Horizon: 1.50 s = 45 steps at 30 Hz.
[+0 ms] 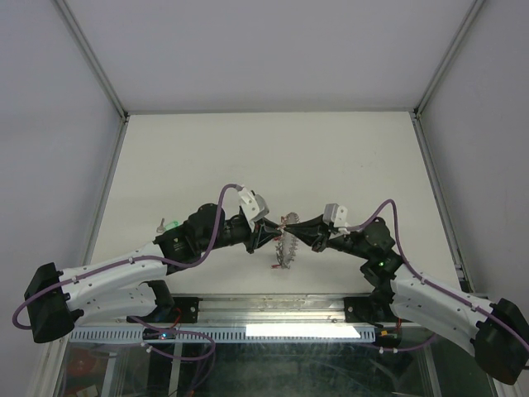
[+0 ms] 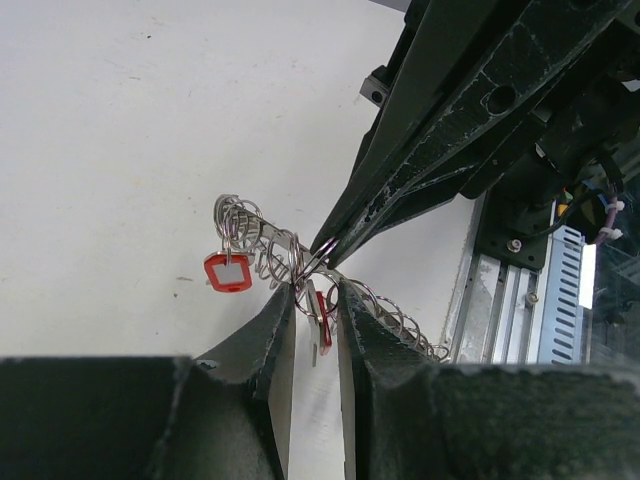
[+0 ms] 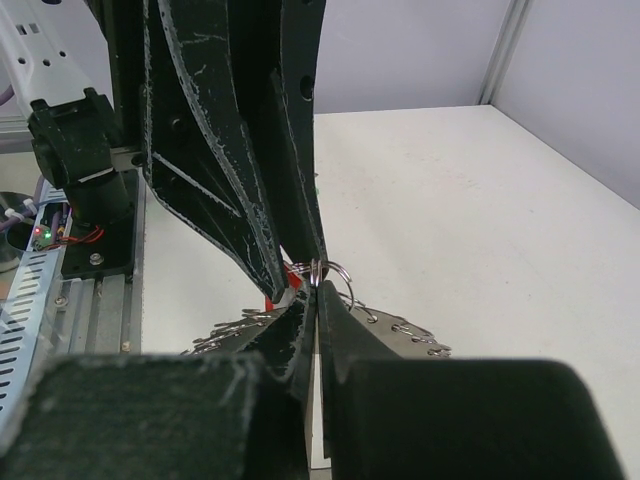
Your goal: Put the keys on the keyring
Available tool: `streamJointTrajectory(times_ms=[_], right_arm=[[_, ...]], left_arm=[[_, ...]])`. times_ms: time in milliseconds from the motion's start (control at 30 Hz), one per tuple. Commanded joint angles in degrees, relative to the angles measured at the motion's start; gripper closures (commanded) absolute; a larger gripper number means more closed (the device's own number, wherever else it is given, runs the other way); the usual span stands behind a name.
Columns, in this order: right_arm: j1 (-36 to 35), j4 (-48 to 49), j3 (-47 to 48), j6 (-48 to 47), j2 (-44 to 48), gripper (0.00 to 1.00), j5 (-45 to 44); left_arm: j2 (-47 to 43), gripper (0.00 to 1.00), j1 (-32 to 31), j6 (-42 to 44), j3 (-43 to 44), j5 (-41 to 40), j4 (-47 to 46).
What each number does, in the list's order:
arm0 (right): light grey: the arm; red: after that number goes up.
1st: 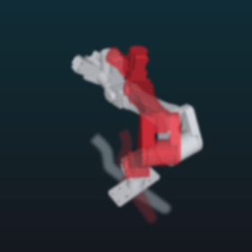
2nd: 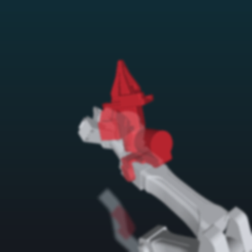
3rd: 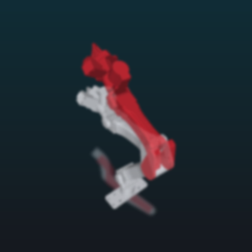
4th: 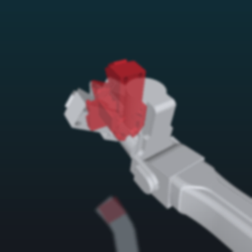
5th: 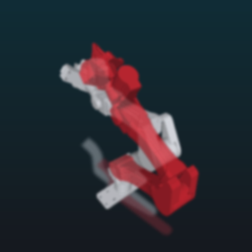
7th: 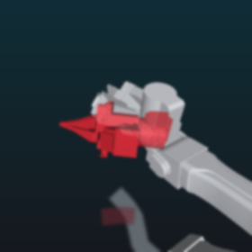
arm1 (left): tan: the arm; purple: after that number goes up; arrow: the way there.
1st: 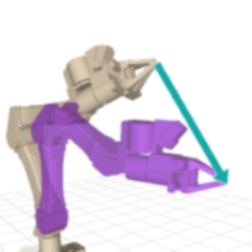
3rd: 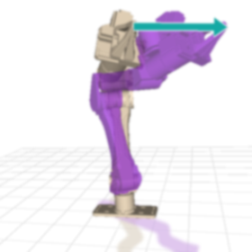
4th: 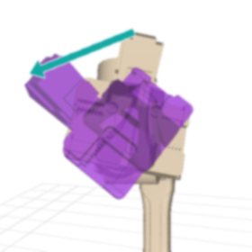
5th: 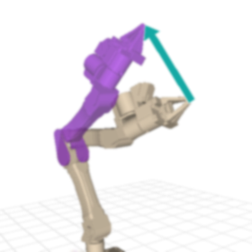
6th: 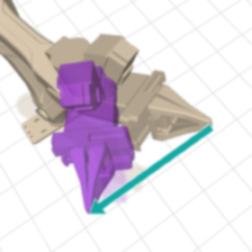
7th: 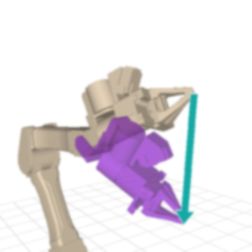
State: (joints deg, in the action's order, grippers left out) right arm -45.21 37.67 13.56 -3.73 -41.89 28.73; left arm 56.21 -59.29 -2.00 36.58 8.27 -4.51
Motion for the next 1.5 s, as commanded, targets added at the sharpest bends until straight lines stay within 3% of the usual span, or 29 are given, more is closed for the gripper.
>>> streamJointTrajectory(times_ms=[0,367,500,600,900,1033,1133,1300,1467], right_arm=[[0.1,7.7,2.4,1.2,2.0,1.0,-2.1],[0.1,9.0,2.4,2.1,2.1,1.0,-2.9],[0.0,8.5,2.1,1.7,1.6,1.0,-2.5],[0.1,8.6,1.5,1.7,1.2,1.0,-2.4],[0.1,8.7,1.0,1.4,0.7,1.0,-1.7],[0.1,7.2,1.4,0.7,1.2,1.0,-0.7],[0.1,5.6,2.1,0.1,1.9,1.0,0.7],[0.2,4.1,3.3,0.3,2.3,1.0,2.6],[0.2,3.5,3.9,0.8,3.0,1.0,3.7]], left_arm=[[-0.4,0.94,-0.5,-0.2,-1.2,3.0,-1.8],[2.0,0.92,-0.6,-0.4,-1.0,6.4,-1.8],[1.7,1.0,-0.5,-0.9,-0.9,4.9,-2.5],[1.4,1.0,-0.5,-1.0,-1.3,3.7,-3.1],[-0.6,0.67,-0.5,-1.3,-0.9,3.4,-3.1],[-3.4,0.6,-0.5,-0.5,-1.0,3.1,-2.9],[-5.8,0.65,-0.5,0.7,-1.6,2.8,-3.0],[-8.2,0.89,-0.5,1.4,-2.5,4.6,-4.9],[-8.0,0.95,-0.5,1.9,-2.3,9.0,-6.1]])
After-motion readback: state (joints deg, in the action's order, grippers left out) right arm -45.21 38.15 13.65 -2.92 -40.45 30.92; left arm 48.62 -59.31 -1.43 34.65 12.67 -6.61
